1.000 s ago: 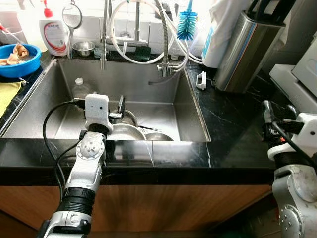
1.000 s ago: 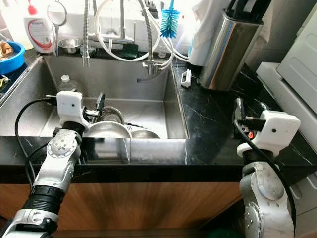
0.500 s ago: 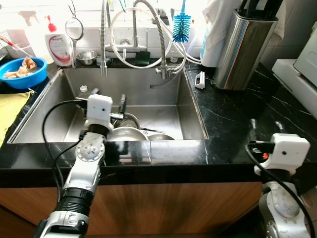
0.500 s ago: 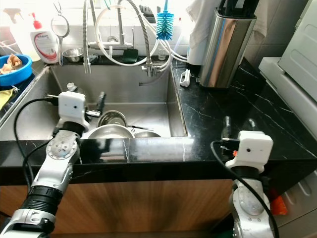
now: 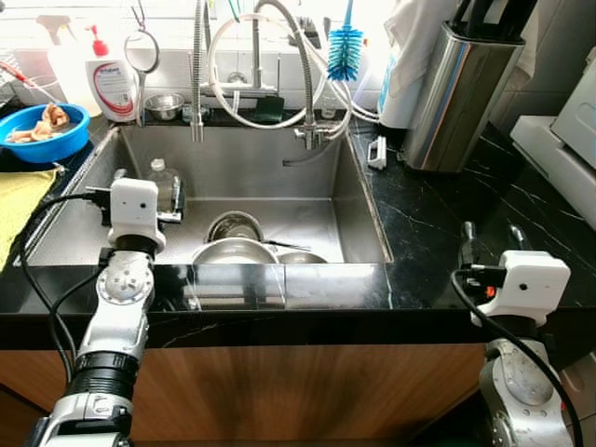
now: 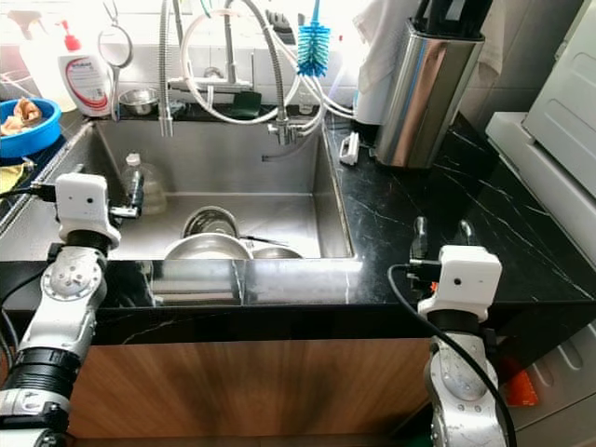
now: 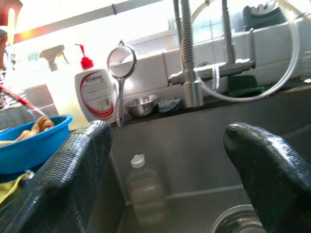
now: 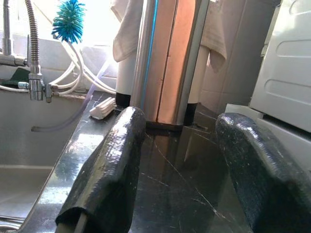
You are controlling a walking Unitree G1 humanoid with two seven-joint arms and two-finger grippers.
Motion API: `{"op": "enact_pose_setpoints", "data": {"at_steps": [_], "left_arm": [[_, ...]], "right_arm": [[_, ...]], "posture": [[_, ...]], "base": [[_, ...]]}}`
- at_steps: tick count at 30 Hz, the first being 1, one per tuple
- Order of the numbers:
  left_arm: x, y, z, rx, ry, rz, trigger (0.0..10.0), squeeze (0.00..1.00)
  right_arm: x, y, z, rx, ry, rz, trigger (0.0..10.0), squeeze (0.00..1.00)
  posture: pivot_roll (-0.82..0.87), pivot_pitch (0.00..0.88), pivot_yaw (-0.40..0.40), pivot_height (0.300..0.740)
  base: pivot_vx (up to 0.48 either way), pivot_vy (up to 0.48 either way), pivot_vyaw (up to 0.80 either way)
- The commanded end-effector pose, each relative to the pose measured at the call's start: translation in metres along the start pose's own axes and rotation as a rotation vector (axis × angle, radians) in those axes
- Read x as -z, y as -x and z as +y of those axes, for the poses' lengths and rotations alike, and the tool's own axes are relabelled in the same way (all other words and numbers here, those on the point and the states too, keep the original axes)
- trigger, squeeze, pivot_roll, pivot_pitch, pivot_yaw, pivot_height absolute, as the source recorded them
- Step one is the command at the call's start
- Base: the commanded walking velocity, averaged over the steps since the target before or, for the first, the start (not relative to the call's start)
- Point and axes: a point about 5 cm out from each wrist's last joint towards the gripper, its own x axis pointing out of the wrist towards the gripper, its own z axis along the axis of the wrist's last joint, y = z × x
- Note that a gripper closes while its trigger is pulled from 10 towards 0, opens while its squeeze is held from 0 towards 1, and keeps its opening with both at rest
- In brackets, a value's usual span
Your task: Kitchen organization
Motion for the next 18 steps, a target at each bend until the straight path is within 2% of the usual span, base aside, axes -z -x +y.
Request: {"op": "enact_pose_setpoints", "data": {"at_steps": [1,5,15,18], "left_arm": [[0.0034,0.0045,-0.0041,0.033,-0.018,0.002,10.0,0.00],[0.0044,0.0075,-0.0050,0.040,-0.016,0.002,10.0,0.00],[-0.0030,0.0011,-0.0103,0.045,-0.005,-0.021,10.0,0.00],[-0.0031,0.0037,-0.0141,0.045,0.006,-0.024,10.0,0.00]], "right_arm": [[0.0019,-0.0005,0.0010,0.000,0.004,0.000,10.0,0.00],[0.0008,-0.0016,0.0010,-0.002,0.006,-0.008,10.0,0.00],[0.0015,-0.0046,0.0009,0.003,0.009,-0.006,10.0,0.00],[0.0010,-0.0055,0.0015,0.003,0.009,-0.012,10.0,0.00]], "posture": [[0.03,0.000,-0.044,0.740],[0.03,0.000,-0.044,0.740],[0.04,0.000,-0.041,0.740],[0.04,0.005,-0.040,0.740]], "base": [[0.000,0.000,0.00],[0.000,0.000,0.22],[0.000,0.000,0.80],[0.000,0.000,0.80]]}}
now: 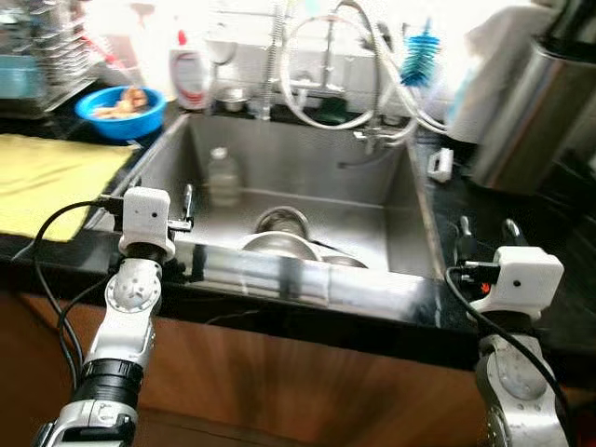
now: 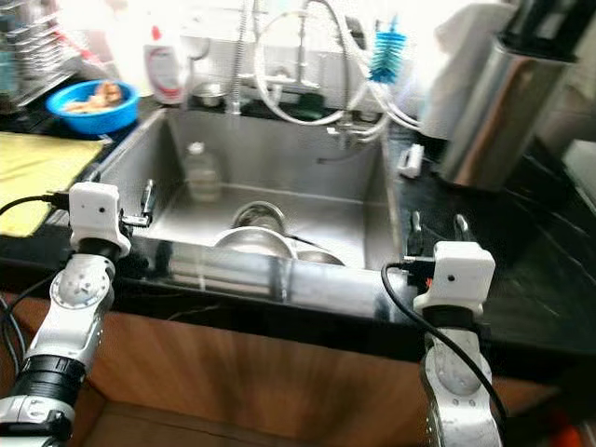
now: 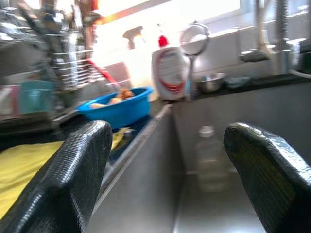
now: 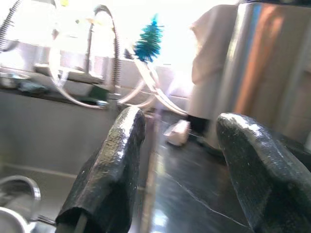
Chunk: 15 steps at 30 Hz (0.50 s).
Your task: Kitchen organization
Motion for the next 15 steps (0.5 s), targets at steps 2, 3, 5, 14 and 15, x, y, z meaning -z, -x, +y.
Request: {"op": "enact_pose_setpoints", "data": {"at_steps": [2,3,5,14,15], "left_arm": [[-0.0071,-0.0013,-0.0048,0.008,-0.006,-0.032,10.0,0.00],[-0.0073,-0.0006,-0.0044,0.007,-0.008,-0.033,10.0,0.00],[-0.0077,-0.0008,-0.0044,0.005,-0.015,-0.035,10.0,0.00],[-0.0054,0.0006,-0.0059,-0.006,-0.022,-0.023,10.0,0.00],[-0.0031,0.0021,-0.0049,-0.013,-0.025,-0.016,10.0,0.00]], "right_arm": [[0.0024,0.0000,-0.0006,0.005,0.005,0.007,10.0,0.00],[0.0015,0.0001,-0.0005,0.004,0.004,0.005,10.0,0.00],[0.0004,-0.0009,-0.0005,0.001,0.005,0.002,10.0,0.00],[-0.0016,-0.0047,-0.0031,-0.002,0.009,-0.006,10.0,0.00],[-0.0015,-0.0047,-0.0030,-0.001,0.008,-0.005,10.0,0.00]], "posture": [[0.04,0.007,-0.045,0.740],[0.04,0.009,-0.046,0.740],[0.04,0.012,-0.048,0.740],[0.03,0.033,-0.047,0.740],[0.03,0.041,-0.049,0.740]], "base": [[0.000,0.000,0.80],[0.000,0.000,0.80],[0.000,0.000,0.80],[0.000,0.000,0.80],[0.000,0.000,0.80]]}}
